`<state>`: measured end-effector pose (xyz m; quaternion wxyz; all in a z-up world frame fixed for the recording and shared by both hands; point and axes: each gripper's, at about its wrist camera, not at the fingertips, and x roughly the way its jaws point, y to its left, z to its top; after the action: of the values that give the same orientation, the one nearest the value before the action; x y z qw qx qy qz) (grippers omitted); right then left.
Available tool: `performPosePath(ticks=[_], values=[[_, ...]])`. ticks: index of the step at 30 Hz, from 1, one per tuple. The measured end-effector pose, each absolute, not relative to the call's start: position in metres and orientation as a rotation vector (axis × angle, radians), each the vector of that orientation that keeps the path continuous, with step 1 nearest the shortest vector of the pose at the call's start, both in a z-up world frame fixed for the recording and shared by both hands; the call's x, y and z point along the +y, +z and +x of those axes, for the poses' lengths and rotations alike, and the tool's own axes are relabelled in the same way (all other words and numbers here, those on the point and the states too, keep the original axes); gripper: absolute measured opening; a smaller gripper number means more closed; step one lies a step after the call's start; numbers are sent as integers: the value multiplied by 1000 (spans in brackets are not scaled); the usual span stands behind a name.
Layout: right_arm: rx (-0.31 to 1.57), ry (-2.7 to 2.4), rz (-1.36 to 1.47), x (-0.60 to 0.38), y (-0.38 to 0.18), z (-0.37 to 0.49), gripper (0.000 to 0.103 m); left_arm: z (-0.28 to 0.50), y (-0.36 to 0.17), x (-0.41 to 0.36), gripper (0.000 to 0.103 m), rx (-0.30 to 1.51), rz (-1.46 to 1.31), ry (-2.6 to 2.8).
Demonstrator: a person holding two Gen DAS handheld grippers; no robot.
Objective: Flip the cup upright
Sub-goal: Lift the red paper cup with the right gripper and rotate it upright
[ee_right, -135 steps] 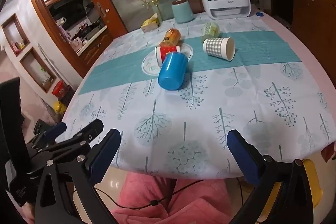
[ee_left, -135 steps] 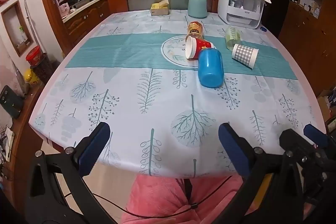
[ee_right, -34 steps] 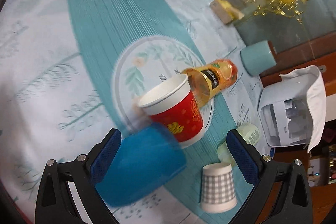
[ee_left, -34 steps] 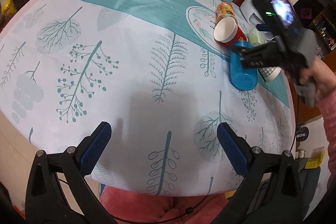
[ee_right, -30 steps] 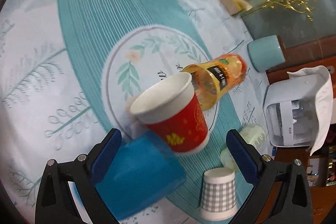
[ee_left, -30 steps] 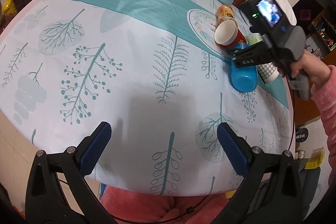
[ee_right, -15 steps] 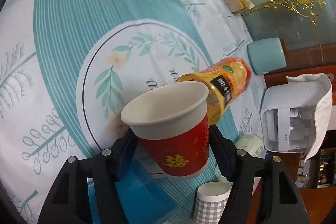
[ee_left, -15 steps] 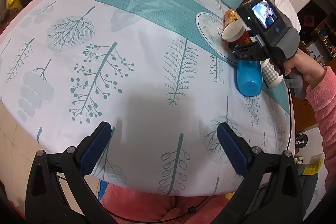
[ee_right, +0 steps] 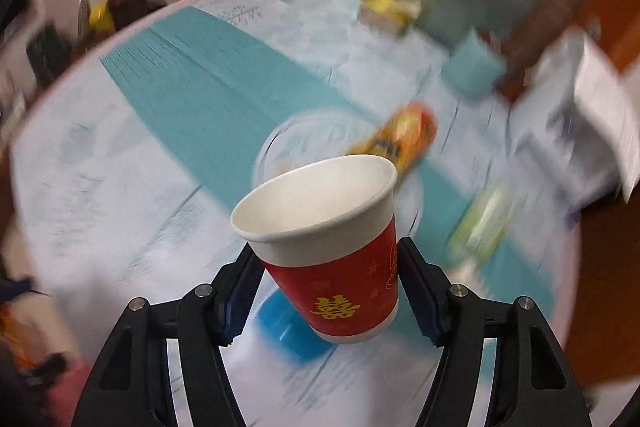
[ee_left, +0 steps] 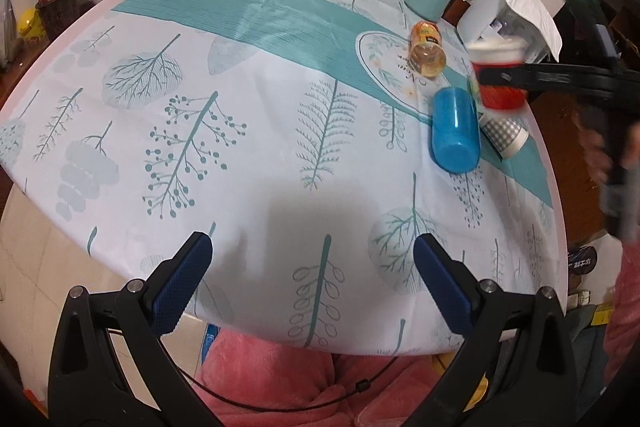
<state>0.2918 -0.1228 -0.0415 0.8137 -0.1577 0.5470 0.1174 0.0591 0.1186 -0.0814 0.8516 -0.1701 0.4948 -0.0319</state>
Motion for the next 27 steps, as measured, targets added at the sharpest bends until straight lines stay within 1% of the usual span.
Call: performPosePath(ticks=[6,9,12,15,21,27], values=[[1386,344,34,-181,-54,233,68,46,-69,108,100,1017,-338,-81],[1437,358,167,-202,-67,198,68,39,-63,103,100,1008,-319,-84],[1508,363,409,-228,-90,167,68,32,-59,100,100,1007,-313,-94],[1532,312,571,-244,-112,146,68,26,-55,99,100,1011,-304,-100],[1549,254,753,-251,-144,120,68,20,-50,97,100,1020,-262,-96],[1562,212,748,-242,-146,116,69,20,-52,97,100,1037,-243,-80]])
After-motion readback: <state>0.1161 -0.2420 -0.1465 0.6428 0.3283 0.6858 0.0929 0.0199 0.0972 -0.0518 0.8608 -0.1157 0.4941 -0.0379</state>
